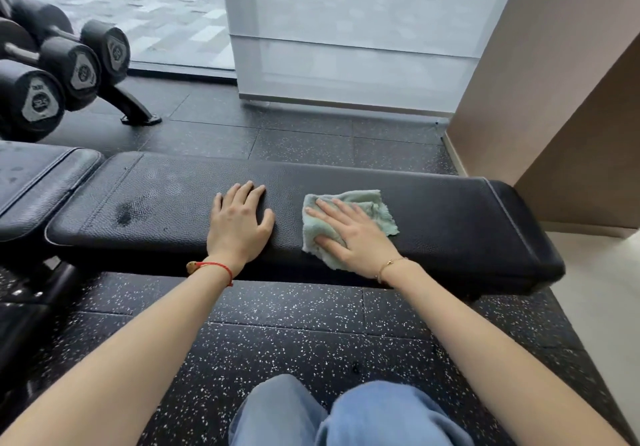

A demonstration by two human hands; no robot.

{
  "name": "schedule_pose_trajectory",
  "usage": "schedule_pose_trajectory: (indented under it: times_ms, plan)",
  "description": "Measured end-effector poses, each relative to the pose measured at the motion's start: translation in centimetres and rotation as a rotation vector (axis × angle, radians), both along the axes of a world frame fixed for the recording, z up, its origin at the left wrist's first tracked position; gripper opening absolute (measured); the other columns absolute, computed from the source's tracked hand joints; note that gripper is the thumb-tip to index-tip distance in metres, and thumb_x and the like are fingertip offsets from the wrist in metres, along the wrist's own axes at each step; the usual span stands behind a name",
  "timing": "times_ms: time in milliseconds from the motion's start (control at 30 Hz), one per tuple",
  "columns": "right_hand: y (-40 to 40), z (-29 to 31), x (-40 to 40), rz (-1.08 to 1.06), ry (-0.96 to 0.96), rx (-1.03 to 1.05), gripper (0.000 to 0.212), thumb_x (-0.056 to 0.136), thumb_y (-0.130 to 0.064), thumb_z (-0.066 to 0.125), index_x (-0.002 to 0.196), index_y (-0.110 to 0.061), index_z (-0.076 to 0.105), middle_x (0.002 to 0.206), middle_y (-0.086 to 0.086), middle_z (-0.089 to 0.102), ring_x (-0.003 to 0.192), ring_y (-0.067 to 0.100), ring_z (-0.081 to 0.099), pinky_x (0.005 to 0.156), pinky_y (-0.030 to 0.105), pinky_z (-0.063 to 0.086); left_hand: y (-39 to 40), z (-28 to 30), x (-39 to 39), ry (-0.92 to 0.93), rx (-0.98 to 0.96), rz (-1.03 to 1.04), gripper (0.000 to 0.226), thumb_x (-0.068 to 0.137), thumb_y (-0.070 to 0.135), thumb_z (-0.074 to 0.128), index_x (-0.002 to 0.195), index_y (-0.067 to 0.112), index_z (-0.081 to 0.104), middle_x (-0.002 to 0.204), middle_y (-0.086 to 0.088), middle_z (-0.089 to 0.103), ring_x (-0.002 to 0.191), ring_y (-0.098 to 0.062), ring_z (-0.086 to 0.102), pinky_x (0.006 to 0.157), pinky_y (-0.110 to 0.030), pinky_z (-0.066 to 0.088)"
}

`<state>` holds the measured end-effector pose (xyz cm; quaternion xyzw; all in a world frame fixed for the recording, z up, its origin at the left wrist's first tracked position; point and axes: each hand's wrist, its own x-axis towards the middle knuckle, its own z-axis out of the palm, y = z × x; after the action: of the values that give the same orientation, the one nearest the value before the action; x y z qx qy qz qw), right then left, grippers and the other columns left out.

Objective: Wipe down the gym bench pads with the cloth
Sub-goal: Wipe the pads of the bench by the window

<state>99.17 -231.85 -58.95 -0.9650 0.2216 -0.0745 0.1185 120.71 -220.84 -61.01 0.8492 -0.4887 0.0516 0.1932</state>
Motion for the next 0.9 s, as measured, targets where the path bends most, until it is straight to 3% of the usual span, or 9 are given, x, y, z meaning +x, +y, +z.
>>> schedule_pose_trajectory:
  times_ms: [133,200,300,467,567,733,900]
  plan:
    - [-4.9,0.2,4.9,-0.221,0.090,-0.012,0.059,0.102,-0.052,0.028,0.155,-0.034,0.012,0.164,-0.006,0.005,0.151,0.019,0.000,0.121,0.039,-0.006,0.1,0.0,0.0,-0.001,0.008,0.008,0.062,0.088,0.048,0.033,0.144,0.023,0.045,0.152,-0.002,0.040,0.144,-0.021,0.029,0.120,-0.045,0.014]
    - [-5.9,0.2,8.1,-0.233,0.128,-0.024,0.060,0.101,-0.053,0.026,0.155,-0.032,0.010,0.164,-0.004,0.003,0.151,0.021,-0.003,0.121,0.043,-0.006,0.0,0.0,0.1,0.015,0.014,0.004,0.062,0.089,0.046,0.032,0.145,0.023,0.043,0.154,-0.001,0.038,0.145,-0.020,0.027,0.121,-0.044,0.012]
    - [-4.2,0.1,10.2,-0.069,0.121,-0.052,0.061,0.101,-0.054,0.026,0.155,-0.033,0.009,0.164,-0.005,0.003,0.151,0.021,-0.004,0.121,0.043,-0.008,0.4,0.3,0.0,0.057,-0.021,-0.016,0.059,0.090,0.040,0.030,0.143,0.020,0.047,0.152,-0.003,0.041,0.145,-0.021,0.029,0.121,-0.044,0.014]
    - [0.7,0.2,7.8,0.381,0.071,-0.048,0.068,0.091,-0.064,0.012,0.154,-0.040,0.002,0.162,-0.014,-0.003,0.148,0.012,-0.014,0.119,0.036,-0.015,4.2,2.3,2.2,0.036,-0.086,0.099,0.056,0.090,0.038,0.029,0.133,0.013,0.057,0.142,-0.005,0.053,0.137,-0.022,0.040,0.118,-0.043,0.024]
    - [-0.9,0.3,9.8,0.368,0.064,-0.024,0.066,0.093,-0.065,0.013,0.154,-0.041,0.005,0.162,-0.015,-0.001,0.149,0.012,-0.012,0.120,0.035,-0.013,6.9,3.5,5.9,0.012,-0.034,0.174,0.054,0.091,0.036,0.034,0.136,0.014,0.054,0.144,-0.008,0.049,0.139,-0.025,0.038,0.118,-0.046,0.025]
    - [-2.5,1.0,21.2,0.168,0.134,-0.020,0.062,0.101,-0.055,0.025,0.156,-0.032,0.007,0.164,-0.004,0.000,0.151,0.021,-0.008,0.121,0.042,-0.010,9.7,4.5,11.5,0.001,0.018,0.306,0.057,0.088,0.036,0.037,0.136,0.011,0.053,0.141,-0.012,0.051,0.135,-0.028,0.042,0.114,-0.049,0.031]
    - [5.2,0.2,22.6,0.518,0.062,-0.056,0.062,0.101,-0.054,0.027,0.155,-0.035,0.006,0.164,-0.007,-0.001,0.150,0.018,-0.011,0.119,0.039,-0.014,12.7,3.5,15.7,0.033,0.035,0.374,0.060,0.087,0.038,0.036,0.139,0.011,0.051,0.143,-0.012,0.050,0.134,-0.029,0.042,0.115,-0.046,0.030]
